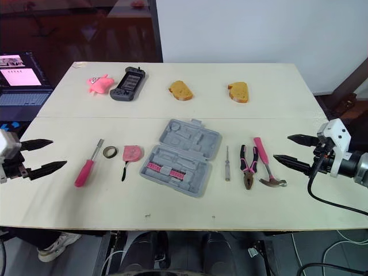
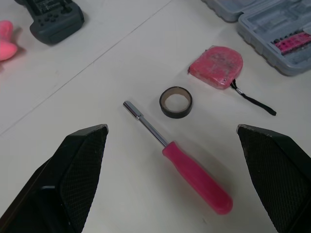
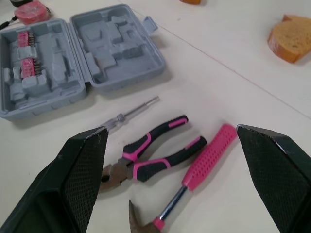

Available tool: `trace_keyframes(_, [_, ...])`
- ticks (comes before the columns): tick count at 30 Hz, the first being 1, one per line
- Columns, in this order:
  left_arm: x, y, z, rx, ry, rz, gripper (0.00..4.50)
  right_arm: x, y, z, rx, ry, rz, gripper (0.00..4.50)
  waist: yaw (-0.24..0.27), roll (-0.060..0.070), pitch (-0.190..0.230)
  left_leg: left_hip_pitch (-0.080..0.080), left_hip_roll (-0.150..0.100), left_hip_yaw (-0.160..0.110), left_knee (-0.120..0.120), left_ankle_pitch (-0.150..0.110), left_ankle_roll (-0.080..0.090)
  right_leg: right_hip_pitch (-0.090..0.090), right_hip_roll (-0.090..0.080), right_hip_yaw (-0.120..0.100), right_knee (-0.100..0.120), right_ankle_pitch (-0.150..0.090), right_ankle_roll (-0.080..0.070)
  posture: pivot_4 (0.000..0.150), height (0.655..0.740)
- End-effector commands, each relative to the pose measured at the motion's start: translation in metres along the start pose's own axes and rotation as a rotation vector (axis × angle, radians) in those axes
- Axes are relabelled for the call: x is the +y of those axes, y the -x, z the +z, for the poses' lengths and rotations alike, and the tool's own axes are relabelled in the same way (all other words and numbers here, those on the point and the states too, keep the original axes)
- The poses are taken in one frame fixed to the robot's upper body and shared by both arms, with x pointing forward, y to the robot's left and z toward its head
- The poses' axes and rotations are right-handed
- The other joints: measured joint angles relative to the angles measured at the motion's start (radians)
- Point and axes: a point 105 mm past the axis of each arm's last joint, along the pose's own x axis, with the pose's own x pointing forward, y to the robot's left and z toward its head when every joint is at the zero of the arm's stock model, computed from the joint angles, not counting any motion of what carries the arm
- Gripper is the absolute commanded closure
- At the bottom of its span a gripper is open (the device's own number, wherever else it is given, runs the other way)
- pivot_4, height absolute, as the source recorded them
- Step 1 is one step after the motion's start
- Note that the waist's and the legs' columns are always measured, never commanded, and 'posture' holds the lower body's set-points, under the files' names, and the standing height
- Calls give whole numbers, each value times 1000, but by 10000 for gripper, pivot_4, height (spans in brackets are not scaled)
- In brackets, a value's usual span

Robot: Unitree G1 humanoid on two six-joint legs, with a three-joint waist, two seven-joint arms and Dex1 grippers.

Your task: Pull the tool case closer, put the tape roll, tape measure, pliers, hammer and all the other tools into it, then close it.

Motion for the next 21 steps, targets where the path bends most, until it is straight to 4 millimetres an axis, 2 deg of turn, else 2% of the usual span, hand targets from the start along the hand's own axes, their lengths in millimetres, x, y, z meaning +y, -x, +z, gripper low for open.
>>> trace_keyframes(1, [1, 6, 6, -1, -15, -33, 230, -6, 5, 19, -46, 62, -20, 0, -1, 0, 0, 0, 0, 0, 0, 0, 0, 0, 0, 0, 0, 0, 0, 1500, 7188])
trace_keyframes(9, [1, 2, 12, -20, -1, -25, 230, -8, 4, 19, -49, 66, -16, 0, 5, 0, 0, 0, 0, 0, 0, 0, 0, 0, 0, 0, 0, 0, 0, 1500, 7188])
trace_keyframes(15, [12, 5, 13, -7, -22, 21, 230, -7, 4, 20, -37, 89, -8, 0, 3, 0, 0, 0, 0, 0, 0, 0, 0, 0, 0, 0, 0, 0, 0, 1500, 7188])
trace_keyframes(19, [7, 3, 18, -2, -27, -30, 230, -4, 5, 24, -45, 83, -2, 0, 3, 0, 0, 0, 0, 0, 0, 0, 0, 0, 0, 0, 0, 0, 0, 1500, 7188])
trace_keyframes(21, [6, -5, 21, 21, -76, -38, 230, -1, 2, 28, -42, 86, -9, 0, 4, 0, 0, 0, 0, 0, 0, 0, 0, 0, 0, 0, 0, 0, 0, 1500, 7188])
